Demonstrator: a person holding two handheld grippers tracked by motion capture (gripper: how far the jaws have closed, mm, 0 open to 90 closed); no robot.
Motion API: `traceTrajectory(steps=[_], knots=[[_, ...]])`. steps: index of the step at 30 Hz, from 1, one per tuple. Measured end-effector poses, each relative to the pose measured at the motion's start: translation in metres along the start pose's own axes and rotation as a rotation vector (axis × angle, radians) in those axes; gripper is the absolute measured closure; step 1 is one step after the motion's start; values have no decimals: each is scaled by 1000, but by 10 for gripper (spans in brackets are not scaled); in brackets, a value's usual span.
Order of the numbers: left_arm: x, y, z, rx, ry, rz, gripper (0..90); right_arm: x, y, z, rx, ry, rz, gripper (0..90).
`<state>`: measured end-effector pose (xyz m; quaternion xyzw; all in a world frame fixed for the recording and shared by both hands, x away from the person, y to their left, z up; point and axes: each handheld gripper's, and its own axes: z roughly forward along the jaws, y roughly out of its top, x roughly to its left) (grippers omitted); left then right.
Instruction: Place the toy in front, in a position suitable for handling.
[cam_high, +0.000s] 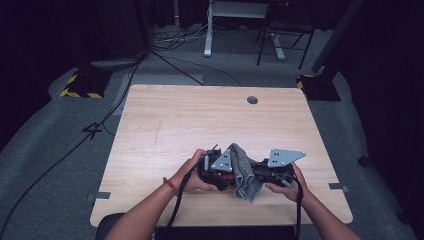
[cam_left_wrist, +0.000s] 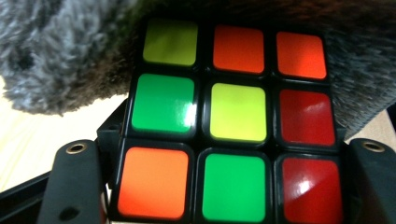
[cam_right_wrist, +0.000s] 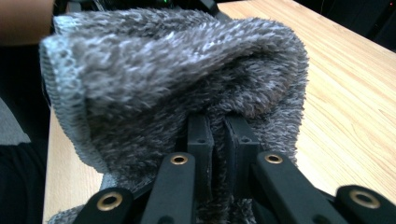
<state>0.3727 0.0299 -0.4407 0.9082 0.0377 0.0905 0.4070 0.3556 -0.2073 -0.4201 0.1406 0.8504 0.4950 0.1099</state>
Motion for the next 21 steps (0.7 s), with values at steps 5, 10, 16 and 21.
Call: traceTrajectory(steps=[5, 10, 16, 21], knots=[[-3, 1, 2, 20, 23, 19, 335, 4, 4, 1, 6, -6, -28, 826], [-2, 2, -5, -16, 16, 13, 337, -2, -5, 4, 83, -45, -23, 827], [1, 4, -14, -52, 26, 3, 337, -6, -16, 11, 132, -20, 9, 827], [0, 3, -16, -64, 22, 12, 338, 1, -12, 6, 109, -21, -21, 826]])
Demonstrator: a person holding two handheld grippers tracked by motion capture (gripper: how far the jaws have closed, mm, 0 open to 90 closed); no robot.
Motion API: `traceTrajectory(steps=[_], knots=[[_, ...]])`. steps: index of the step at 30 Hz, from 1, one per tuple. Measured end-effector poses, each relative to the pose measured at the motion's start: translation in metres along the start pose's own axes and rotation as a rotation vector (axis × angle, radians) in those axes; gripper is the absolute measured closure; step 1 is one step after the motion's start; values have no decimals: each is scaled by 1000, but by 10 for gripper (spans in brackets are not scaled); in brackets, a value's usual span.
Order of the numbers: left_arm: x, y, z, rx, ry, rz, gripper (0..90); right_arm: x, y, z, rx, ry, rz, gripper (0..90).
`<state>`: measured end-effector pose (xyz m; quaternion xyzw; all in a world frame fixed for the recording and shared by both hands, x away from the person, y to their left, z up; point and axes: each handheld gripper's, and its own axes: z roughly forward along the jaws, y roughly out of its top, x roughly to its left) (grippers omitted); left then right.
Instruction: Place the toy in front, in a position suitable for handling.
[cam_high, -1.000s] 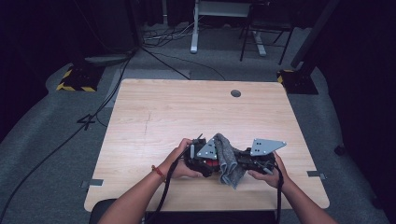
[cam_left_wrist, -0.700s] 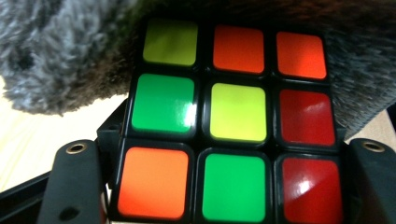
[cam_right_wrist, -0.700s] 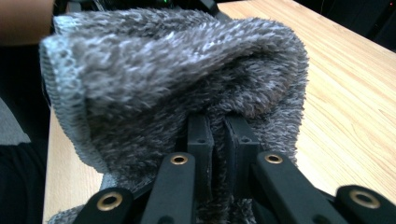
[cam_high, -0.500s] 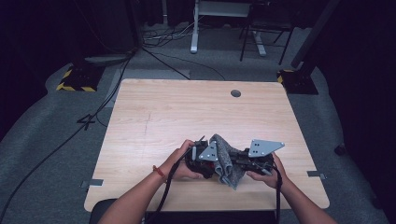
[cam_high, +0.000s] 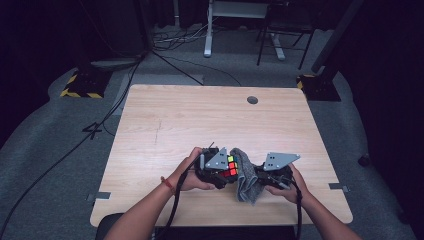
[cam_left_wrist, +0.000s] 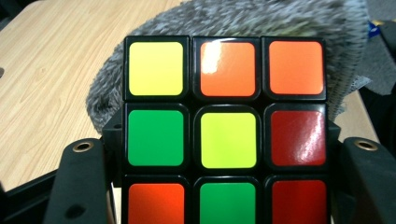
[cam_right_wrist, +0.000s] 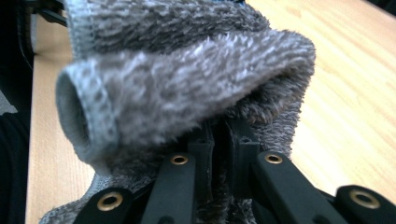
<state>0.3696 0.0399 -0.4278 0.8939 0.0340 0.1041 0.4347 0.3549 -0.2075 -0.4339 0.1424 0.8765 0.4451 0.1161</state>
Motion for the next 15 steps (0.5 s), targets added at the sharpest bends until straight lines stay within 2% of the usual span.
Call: traceTrajectory(steps=[1, 3, 6, 8, 9, 10, 13, 15], knots=[[0, 0, 0, 28, 22, 17, 338, 0, 1, -2, -1, -1, -4, 827], [-1, -2, 4, 60, 35, 15, 338, 1, 3, -8, -24, 6, -6, 826], [-3, -3, 11, 69, 9, 10, 338, 7, 11, -13, -53, 8, -28, 825], [-7, -1, 17, 86, 6, 28, 337, 10, 14, -11, -66, 11, -36, 825], [-6, -3, 17, 84, -3, 23, 337, 11, 16, -9, -54, -7, -58, 824], [-5, -3, 17, 70, -18, 11, 338, 10, 16, -8, -57, -25, -58, 824], [-8, -1, 15, 52, -31, 14, 338, 2, 15, -5, -50, -58, -36, 824], [-9, 1, 13, 48, -29, 25, 337, -5, 11, -4, -47, -37, 8, 825]])
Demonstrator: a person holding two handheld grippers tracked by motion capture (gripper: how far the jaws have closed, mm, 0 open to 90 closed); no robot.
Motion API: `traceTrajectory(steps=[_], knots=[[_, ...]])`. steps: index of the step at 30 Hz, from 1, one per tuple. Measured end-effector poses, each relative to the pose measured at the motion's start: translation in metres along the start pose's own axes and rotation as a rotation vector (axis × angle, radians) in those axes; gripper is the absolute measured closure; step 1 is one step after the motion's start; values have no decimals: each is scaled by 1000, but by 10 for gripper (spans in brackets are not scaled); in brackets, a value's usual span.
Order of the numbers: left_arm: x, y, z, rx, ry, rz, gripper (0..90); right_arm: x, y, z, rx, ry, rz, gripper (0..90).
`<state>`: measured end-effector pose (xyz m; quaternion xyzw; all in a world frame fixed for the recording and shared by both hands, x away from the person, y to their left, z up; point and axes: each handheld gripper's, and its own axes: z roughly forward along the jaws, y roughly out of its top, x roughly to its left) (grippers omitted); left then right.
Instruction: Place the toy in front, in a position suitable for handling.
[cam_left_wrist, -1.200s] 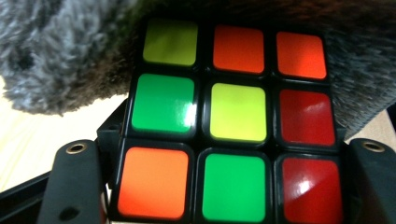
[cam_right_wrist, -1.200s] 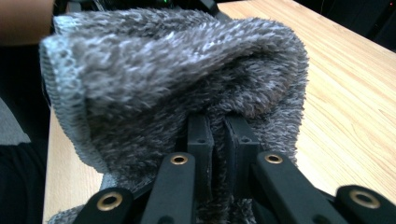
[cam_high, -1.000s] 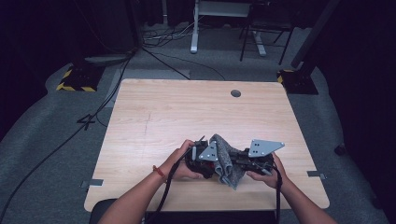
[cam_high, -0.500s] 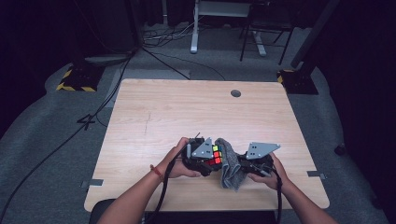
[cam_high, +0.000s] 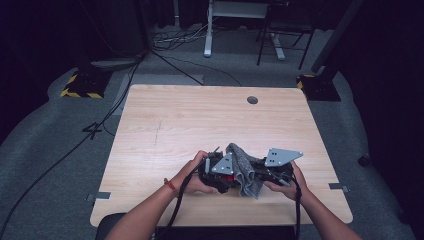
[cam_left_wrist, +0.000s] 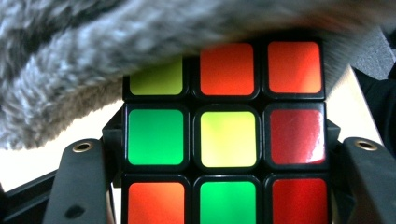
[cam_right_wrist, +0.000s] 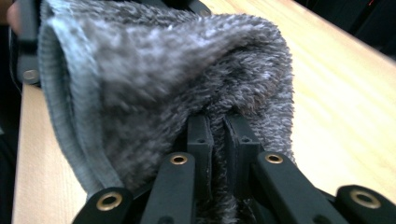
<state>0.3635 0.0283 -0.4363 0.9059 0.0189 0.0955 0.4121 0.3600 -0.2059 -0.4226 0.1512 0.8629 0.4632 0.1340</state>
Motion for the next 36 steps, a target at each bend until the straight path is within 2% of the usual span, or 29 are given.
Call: traceTrajectory(steps=[2, 3, 5, 8, 10, 12, 14, 16, 17, 19, 21, 23, 25, 27, 32, 34, 36], knots=[[0, 1, -3, -11, -3, 4, 337, -1, -2, 1, 32, -7, -3, 826], [0, 1, -6, -12, 11, 11, 337, 0, -5, 2, 49, -1, 1, 825], [2, 2, -11, -37, 21, -3, 338, 2, -8, 1, 79, 22, -6, 826], [5, 1, -15, -35, 38, -1, 338, 8, -8, 1, 74, 47, -17, 826], [6, -1, -16, -38, 33, -9, 338, 11, -4, -1, 60, 40, -41, 826], [7, -3, -13, 2, 64, -4, 338, 11, -2, -3, 31, 46, -35, 825], [7, -4, -8, 15, 51, -10, 338, 13, 1, -6, -5, 67, -37, 825], [5, -3, -2, 35, 48, 7, 338, 18, 6, -5, -3, 56, -68, 824], [4, -4, -1, 37, 38, -2, 337, 18, 7, -4, -8, 51, -74, 824], [4, -5, 1, 41, 21, -18, 337, 15, 6, -4, -32, 63, -60, 824], [3, -4, 3, 49, 18, -18, 337, 12, 6, -3, -58, 69, -39, 824], [4, -4, 3, 31, -3, -28, 337, 11, 8, -3, -75, 78, -40, 823], [5, -4, 1, 23, 18, -17, 337, 7, 8, -4, -89, 103, -14, 822], [5, -4, 0, 7, 18, -20, 337, 1, 5, -1, -66, 96, 1, 822], [4, -1, -6, -20, 29, -13, 337, -7, -8, 4, 39, 32, 5, 822], [4, 0, -6, -20, 39, -8, 337, -10, -12, 5, 41, 31, 16, 822], [2, 2, -2, 12, 58, 5, 336, -9, -12, 4, 13, 35, 9, 822]])
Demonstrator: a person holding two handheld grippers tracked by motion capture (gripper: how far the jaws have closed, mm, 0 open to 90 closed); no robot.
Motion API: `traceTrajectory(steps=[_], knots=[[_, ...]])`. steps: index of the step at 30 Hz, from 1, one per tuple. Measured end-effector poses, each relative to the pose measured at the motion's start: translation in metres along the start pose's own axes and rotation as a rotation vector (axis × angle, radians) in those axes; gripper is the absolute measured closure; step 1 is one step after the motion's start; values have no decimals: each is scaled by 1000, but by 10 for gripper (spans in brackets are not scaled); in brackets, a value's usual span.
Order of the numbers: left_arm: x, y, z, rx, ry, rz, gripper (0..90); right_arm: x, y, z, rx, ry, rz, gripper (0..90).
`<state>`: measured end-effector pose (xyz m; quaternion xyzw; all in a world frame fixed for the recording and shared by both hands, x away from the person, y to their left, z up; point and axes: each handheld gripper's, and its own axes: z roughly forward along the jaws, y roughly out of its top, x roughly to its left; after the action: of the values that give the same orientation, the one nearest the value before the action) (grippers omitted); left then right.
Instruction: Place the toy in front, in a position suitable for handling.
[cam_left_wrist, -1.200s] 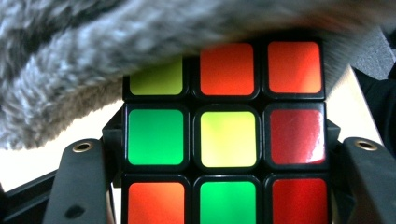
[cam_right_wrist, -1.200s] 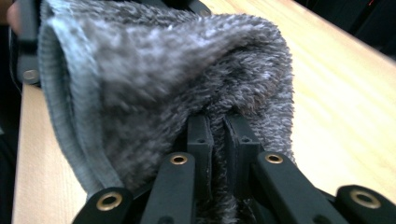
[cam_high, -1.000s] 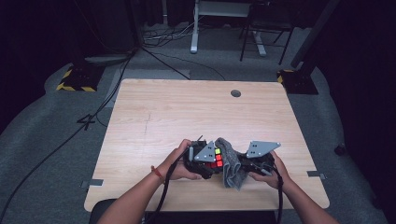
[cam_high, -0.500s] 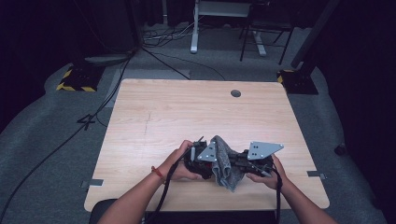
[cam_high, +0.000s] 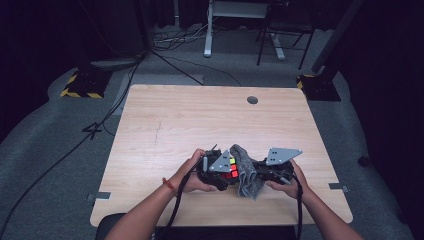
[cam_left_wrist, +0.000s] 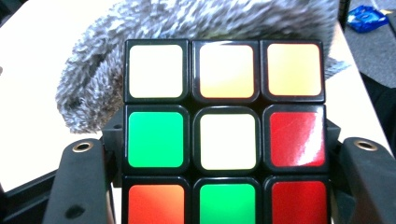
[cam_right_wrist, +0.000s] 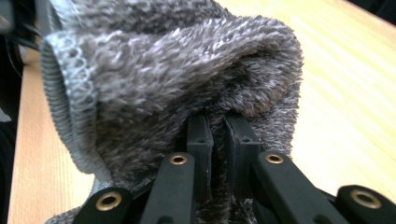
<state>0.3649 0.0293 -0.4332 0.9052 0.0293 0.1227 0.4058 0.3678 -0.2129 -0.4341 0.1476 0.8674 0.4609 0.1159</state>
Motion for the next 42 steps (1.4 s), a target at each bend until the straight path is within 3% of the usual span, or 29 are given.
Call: traceTrajectory(steps=[6, 8, 12, 14, 20, 23, 24, 26, 27, 33, 35, 42], knots=[[-3, 0, 8, 36, -8, 6, 331, 13, 10, -3, -68, 19, -42, 825], [-6, 2, 11, 57, 7, 36, 331, 15, 15, -3, -97, 52, -39, 825], [-7, 1, 13, 58, -8, 36, 331, 25, 24, 1, -101, 71, -74, 824], [-5, 1, 12, 57, -4, 32, 333, 25, 26, 1, -85, 58, -84, 825], [-1, -2, 5, 24, -3, 3, 335, 11, 13, -5, -34, 2, -52, 826], [1, -2, -3, -25, -11, -14, 335, 1, 2, -7, 12, -27, -19, 826], [2, -1, -6, -50, -11, -22, 335, -2, -2, -8, 20, -30, -3, 826], [4, -1, -10, -104, -36, -45, 335, -7, -7, -8, 3, 19, 37, 824], [5, -1, -10, -115, -44, -48, 335, -7, -7, -8, -5, 22, 36, 824], [2, -2, -8, -111, -50, -25, 333, 0, -2, -6, -59, 74, 40, 825], [2, -4, -7, -122, -58, -36, 333, 0, -2, -7, -75, 82, 50, 825], [-1, -2, 0, -64, -41, -8, 332, 5, 5, -12, -112, 82, 26, 825]])
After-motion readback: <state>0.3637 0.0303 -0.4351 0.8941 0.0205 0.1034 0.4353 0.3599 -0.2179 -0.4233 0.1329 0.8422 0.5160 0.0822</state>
